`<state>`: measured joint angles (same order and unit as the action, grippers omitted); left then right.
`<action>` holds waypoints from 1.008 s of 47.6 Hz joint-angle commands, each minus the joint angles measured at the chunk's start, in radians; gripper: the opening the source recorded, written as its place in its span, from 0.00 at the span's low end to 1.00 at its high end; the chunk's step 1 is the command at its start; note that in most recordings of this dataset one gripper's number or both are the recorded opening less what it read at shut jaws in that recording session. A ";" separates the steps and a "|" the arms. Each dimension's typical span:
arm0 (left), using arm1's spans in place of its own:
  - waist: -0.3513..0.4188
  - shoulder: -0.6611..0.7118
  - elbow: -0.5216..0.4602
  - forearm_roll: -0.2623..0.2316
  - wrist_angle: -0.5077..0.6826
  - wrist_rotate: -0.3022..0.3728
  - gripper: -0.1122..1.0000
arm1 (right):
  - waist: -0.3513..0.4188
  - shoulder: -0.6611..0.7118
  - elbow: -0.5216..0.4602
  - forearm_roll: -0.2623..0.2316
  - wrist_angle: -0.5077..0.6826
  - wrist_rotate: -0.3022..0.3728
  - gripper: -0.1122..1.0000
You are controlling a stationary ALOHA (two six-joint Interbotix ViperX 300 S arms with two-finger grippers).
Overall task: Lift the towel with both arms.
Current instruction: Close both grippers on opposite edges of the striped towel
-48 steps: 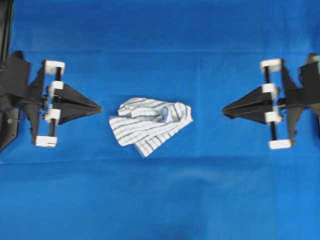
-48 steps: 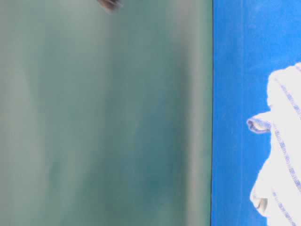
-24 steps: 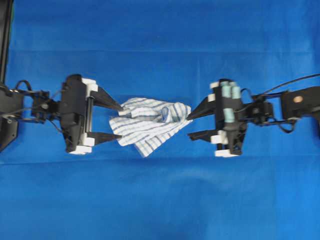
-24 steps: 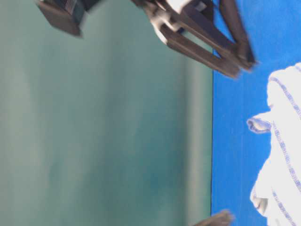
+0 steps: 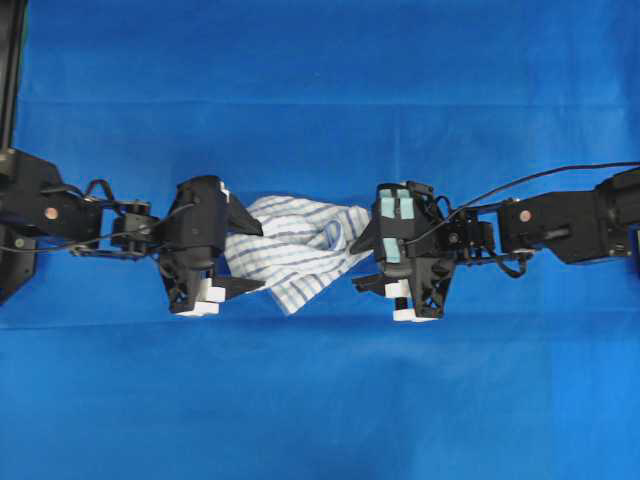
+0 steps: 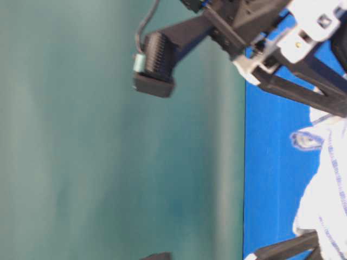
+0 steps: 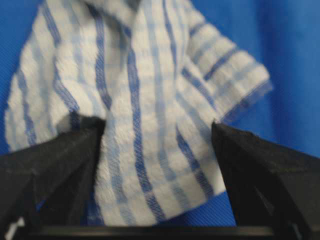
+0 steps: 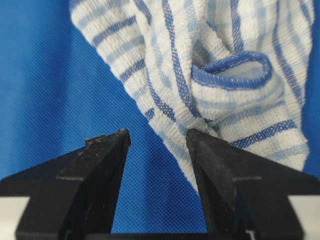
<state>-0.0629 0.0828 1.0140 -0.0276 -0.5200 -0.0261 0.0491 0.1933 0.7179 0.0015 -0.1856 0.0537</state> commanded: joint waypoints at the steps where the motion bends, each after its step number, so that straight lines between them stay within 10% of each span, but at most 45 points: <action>1: -0.002 0.015 -0.025 -0.002 -0.009 0.000 0.82 | -0.006 0.000 -0.023 0.003 0.000 0.002 0.61; 18: -0.002 0.028 -0.032 -0.003 0.028 0.002 0.75 | -0.043 0.043 -0.063 0.003 0.043 0.002 0.61; 25: -0.009 0.025 -0.041 -0.003 0.077 0.002 0.43 | -0.066 0.081 -0.092 0.000 0.057 -0.002 0.54; 32: -0.021 0.003 -0.051 -0.003 0.118 0.006 0.15 | -0.087 0.083 -0.095 -0.002 0.081 -0.003 0.22; 48: -0.018 -0.176 -0.100 -0.003 0.307 0.017 0.14 | -0.089 -0.031 -0.097 -0.002 0.146 -0.008 0.15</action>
<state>-0.0813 -0.0184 0.9465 -0.0291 -0.2623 -0.0107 -0.0291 0.2270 0.6305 0.0015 -0.0614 0.0476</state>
